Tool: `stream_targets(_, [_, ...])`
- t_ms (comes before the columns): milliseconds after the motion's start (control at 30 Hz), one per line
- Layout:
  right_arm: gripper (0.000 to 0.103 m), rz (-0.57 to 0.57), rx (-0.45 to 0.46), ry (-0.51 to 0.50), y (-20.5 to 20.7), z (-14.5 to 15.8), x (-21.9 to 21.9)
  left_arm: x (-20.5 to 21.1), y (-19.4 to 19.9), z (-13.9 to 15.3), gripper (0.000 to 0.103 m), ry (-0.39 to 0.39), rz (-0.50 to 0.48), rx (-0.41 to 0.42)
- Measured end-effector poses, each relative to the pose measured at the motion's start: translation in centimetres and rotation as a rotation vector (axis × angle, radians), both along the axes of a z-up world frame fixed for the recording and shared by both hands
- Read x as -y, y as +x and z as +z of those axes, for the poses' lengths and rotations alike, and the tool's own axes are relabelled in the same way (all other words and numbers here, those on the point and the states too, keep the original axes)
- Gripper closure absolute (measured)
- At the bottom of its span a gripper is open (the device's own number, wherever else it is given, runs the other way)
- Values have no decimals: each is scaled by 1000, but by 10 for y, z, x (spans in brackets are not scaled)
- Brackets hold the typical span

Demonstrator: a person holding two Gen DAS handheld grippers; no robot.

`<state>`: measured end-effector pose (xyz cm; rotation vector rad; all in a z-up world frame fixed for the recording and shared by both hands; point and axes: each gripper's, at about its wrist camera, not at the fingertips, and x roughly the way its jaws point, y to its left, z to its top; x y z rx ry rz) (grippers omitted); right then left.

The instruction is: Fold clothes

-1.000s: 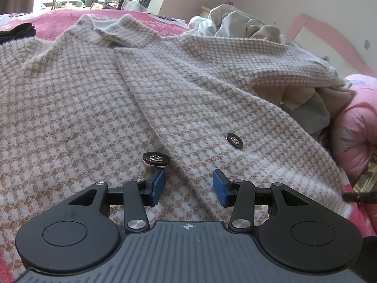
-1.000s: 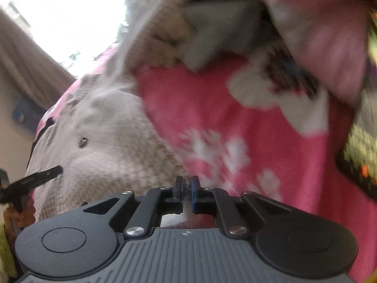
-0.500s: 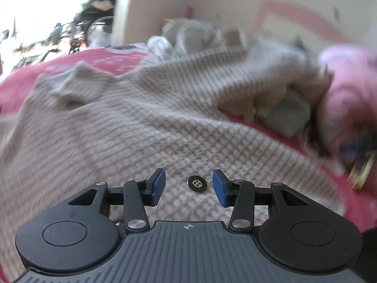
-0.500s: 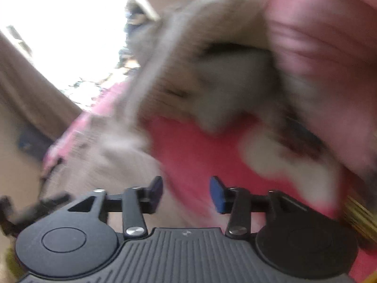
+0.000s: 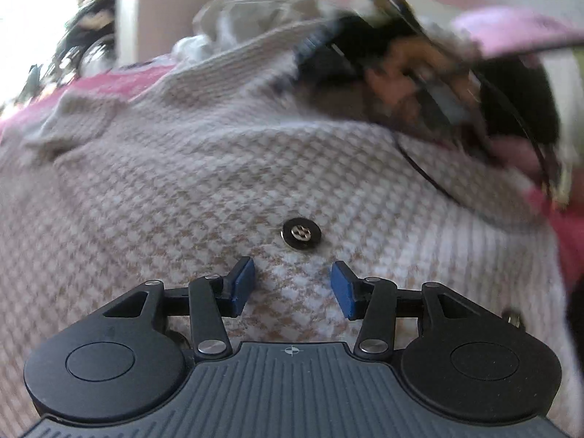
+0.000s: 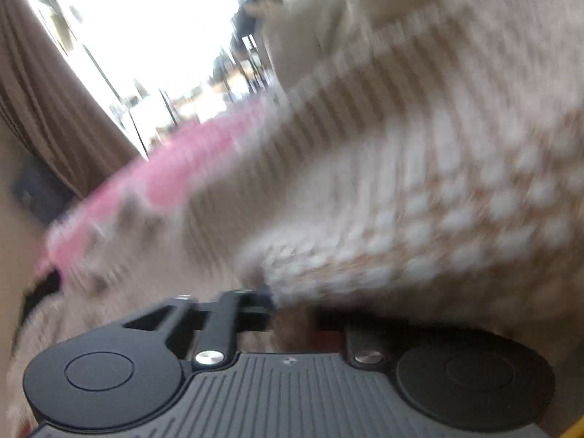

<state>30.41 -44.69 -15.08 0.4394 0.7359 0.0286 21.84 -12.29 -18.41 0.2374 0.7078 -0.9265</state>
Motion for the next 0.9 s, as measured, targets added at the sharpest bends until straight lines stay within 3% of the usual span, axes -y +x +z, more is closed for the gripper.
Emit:
stream_targets(100, [91, -16, 49, -54, 13, 6, 8, 0, 0, -2, 56, 7, -15, -1])
stream_targets(267, [91, 33, -36, -232, 26, -31, 2, -2, -3, -2, 56, 11, -24, 10])
stream_targets(367, [81, 79, -86, -254, 13, -19, -1, -2, -6, -1, 56, 19, -27, 29])
stream_targets(467, [73, 97, -120, -301, -17, 17, 3, -1, -9, -1, 56, 27, -30, 48])
stream_targets(533, [73, 92, -112, -354, -43, 46, 5, -1, -11, 0, 56, 33, -32, 61])
stream_targets(700, [83, 88, -95, -404, -124, 115, 15, 0, -13, 3, 56, 44, -22, 58])
stream_targets(833, [86, 125, -122, -311, -170, 121, 13, 1, -14, 6, 56, 54, -15, 55])
stream_targets(900, [88, 181, -193, -350, -181, 88, -6, 1, -15, 7, 56, 58, -11, 53])
